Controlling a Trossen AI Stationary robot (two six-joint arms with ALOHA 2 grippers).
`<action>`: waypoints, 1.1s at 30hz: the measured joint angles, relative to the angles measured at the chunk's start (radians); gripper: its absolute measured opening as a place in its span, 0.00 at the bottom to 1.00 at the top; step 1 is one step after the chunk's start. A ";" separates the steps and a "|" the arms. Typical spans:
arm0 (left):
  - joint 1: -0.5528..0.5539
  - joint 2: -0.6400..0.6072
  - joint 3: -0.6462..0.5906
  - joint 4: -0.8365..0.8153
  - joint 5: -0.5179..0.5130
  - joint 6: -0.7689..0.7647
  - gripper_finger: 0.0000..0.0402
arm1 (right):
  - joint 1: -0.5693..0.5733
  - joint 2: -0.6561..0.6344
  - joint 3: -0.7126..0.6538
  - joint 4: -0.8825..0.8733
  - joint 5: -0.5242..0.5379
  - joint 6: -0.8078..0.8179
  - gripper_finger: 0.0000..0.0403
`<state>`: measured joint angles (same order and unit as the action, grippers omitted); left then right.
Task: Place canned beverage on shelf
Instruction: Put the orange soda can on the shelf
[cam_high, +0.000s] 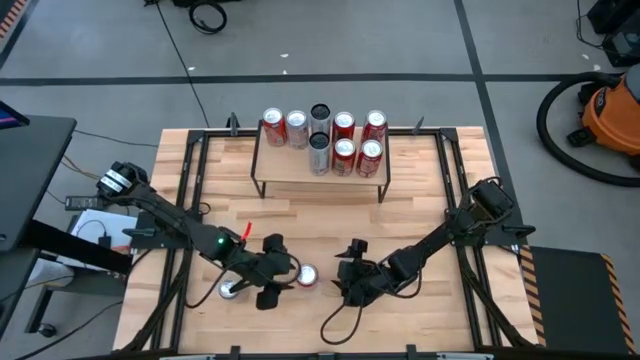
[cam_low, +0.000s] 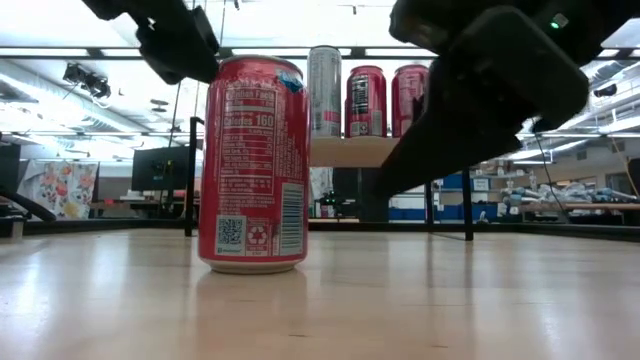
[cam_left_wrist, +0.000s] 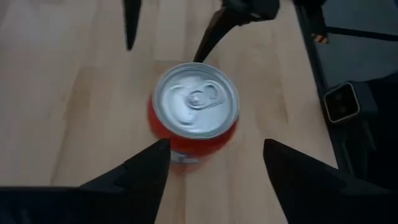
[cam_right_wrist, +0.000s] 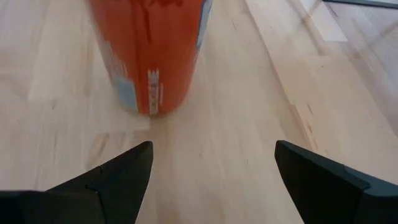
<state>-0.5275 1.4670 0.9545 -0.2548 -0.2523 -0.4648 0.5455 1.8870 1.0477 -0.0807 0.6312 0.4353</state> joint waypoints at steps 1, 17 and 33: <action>0.006 0.000 0.003 -0.009 0.000 -0.009 0.69 | 0.003 -0.004 0.000 -0.012 0.001 -0.011 0.86; 0.053 0.045 0.162 -0.122 -0.058 -0.136 0.90 | 0.028 -0.019 0.000 -0.153 0.094 -0.038 0.86; 0.012 0.384 0.544 -0.423 -0.092 -0.130 0.90 | 0.043 -0.046 -0.001 -0.266 0.138 0.067 0.86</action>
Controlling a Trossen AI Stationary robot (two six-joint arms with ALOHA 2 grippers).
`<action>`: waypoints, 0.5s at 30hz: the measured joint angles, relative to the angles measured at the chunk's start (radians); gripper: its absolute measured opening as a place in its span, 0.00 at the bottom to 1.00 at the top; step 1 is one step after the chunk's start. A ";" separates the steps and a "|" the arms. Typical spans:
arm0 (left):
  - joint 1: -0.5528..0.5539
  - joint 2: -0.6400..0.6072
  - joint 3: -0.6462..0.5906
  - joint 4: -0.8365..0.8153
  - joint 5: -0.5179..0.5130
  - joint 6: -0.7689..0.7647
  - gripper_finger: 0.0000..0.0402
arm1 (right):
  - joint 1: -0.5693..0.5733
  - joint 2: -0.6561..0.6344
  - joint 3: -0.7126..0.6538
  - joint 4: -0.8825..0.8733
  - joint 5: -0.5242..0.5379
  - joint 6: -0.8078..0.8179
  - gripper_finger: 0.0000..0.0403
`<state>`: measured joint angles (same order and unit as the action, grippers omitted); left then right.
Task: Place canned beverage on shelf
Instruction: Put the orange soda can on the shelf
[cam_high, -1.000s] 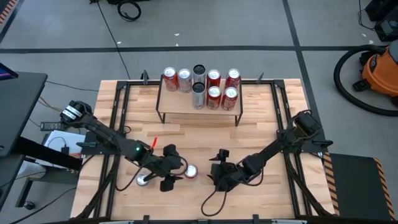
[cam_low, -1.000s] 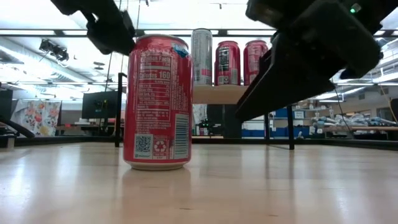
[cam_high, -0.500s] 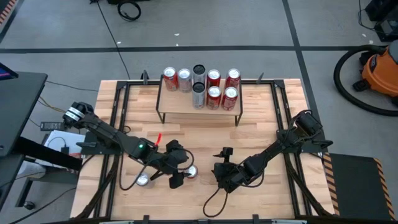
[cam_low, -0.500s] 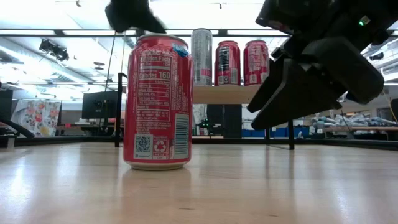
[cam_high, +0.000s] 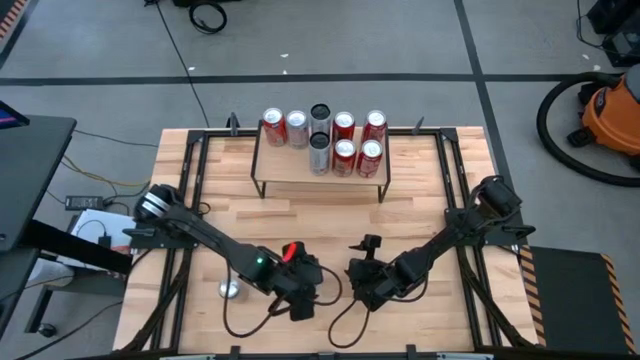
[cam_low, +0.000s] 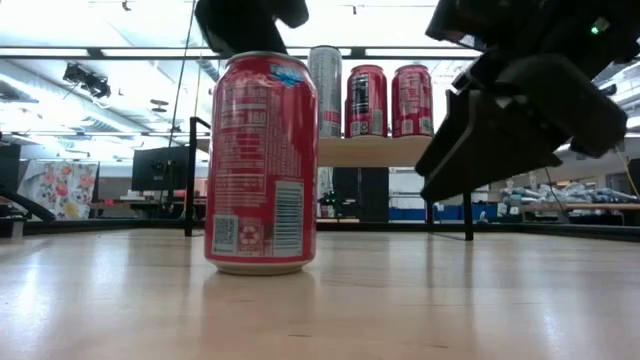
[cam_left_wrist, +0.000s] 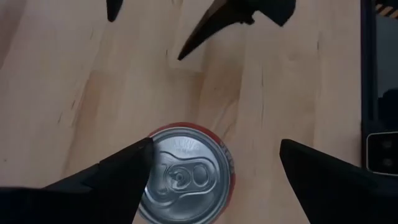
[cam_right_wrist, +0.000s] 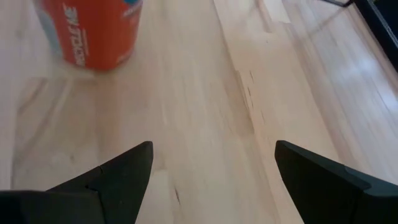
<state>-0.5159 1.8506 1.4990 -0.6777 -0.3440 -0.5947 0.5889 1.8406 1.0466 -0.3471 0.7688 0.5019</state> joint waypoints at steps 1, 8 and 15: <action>0.000 0.001 0.002 -0.002 -0.003 -0.007 0.90 | 0.002 -0.001 0.000 0.009 0.001 0.000 0.86; -0.001 -0.018 0.003 0.010 -0.008 -0.018 0.90 | 0.013 -0.006 0.000 -0.002 0.025 0.004 0.86; 0.002 -0.045 0.057 -0.146 -0.004 0.057 0.90 | 0.012 -0.006 0.000 -0.005 0.035 0.003 0.86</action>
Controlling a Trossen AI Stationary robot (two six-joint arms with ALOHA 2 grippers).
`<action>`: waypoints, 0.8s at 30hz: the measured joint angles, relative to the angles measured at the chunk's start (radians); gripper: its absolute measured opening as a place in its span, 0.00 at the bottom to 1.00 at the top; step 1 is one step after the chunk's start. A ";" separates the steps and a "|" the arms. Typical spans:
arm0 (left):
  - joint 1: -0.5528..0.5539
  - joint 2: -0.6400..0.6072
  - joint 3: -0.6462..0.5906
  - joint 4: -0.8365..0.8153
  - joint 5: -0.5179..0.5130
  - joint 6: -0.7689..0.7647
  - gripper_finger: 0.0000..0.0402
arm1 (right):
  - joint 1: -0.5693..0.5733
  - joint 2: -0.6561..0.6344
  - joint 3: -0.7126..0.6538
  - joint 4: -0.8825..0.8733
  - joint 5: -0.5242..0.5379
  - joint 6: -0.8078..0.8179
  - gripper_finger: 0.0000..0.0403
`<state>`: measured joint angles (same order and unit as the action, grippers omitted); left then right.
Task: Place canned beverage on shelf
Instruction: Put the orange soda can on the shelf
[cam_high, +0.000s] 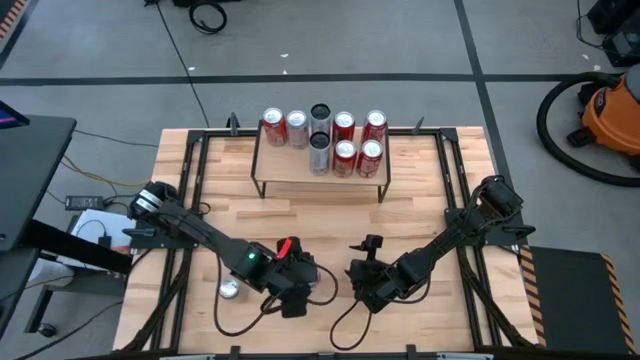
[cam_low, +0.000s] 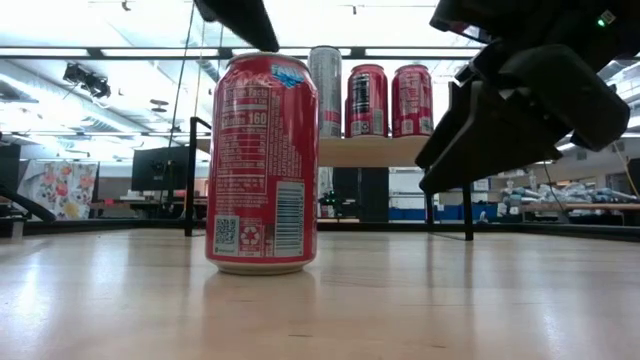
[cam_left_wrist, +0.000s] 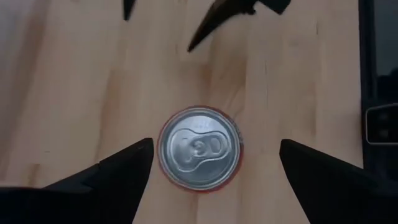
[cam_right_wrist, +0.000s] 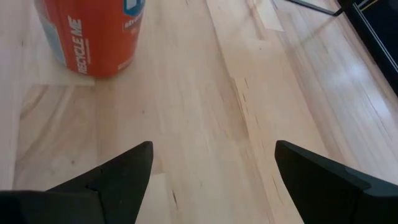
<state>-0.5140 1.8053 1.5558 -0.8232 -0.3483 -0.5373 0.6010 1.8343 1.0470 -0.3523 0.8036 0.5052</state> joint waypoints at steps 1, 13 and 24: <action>0.007 0.002 0.001 -0.009 0.021 0.003 0.90 | 0.000 0.000 0.000 0.000 0.000 -0.001 0.86; 0.121 0.006 -0.011 -0.068 0.269 -0.025 0.91 | 0.000 0.000 0.000 0.010 -0.001 -0.002 0.86; 0.125 0.014 -0.011 -0.036 0.268 -0.052 0.99 | 0.000 0.000 0.000 0.004 -0.008 -0.010 0.86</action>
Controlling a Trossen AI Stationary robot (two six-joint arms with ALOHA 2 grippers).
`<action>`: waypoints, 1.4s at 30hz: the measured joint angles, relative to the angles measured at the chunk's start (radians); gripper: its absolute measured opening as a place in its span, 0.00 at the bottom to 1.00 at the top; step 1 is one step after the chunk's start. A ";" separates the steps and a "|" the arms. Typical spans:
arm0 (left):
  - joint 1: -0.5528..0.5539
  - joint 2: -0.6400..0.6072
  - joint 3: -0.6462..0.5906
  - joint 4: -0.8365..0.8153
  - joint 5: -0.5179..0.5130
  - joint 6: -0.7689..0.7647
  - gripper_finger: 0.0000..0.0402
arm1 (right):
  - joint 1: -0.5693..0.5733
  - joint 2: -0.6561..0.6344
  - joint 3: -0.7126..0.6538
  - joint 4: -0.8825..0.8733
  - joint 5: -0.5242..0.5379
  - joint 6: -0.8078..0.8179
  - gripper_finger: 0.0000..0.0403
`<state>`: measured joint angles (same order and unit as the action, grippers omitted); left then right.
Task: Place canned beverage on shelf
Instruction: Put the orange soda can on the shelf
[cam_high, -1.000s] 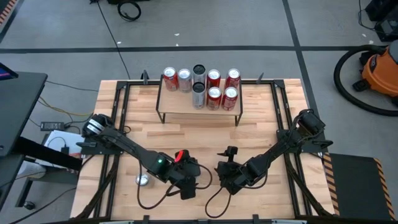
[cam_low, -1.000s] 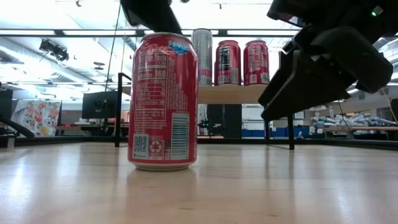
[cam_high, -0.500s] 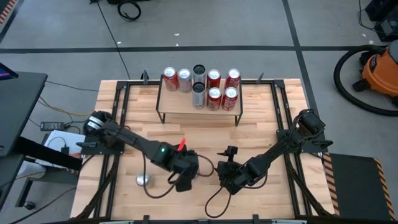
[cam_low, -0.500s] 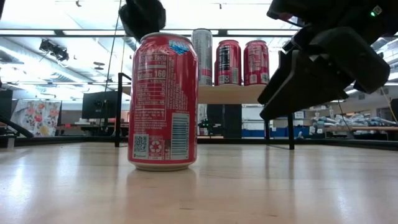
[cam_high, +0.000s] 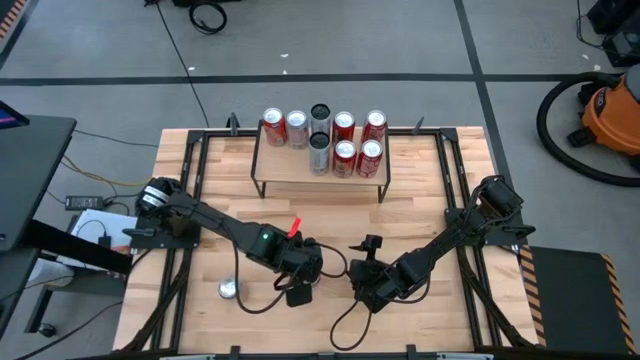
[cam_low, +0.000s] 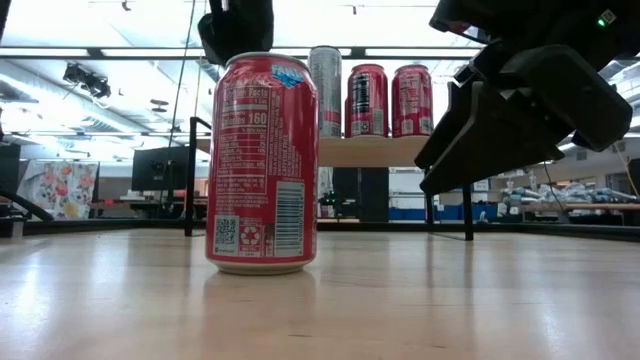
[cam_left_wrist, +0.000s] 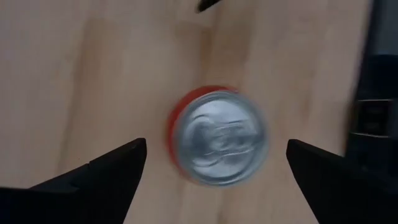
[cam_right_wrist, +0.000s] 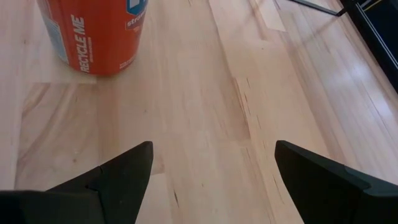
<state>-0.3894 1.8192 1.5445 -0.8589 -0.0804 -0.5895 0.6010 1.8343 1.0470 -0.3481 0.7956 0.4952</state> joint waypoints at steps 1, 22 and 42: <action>0.000 0.001 0.000 -0.019 -0.019 -0.003 0.99 | 0.000 0.000 0.000 0.000 0.000 0.000 0.86; -0.049 0.017 0.000 0.039 -0.128 -0.030 0.99 | 0.000 0.000 0.000 0.011 -0.005 0.000 0.86; -0.060 0.171 0.000 0.053 -0.087 -0.002 0.99 | 0.002 0.000 0.000 0.011 -0.008 0.003 0.86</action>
<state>-0.4499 1.9905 1.5448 -0.8059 -0.1671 -0.5918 0.6027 1.8347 1.0469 -0.3371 0.7879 0.4980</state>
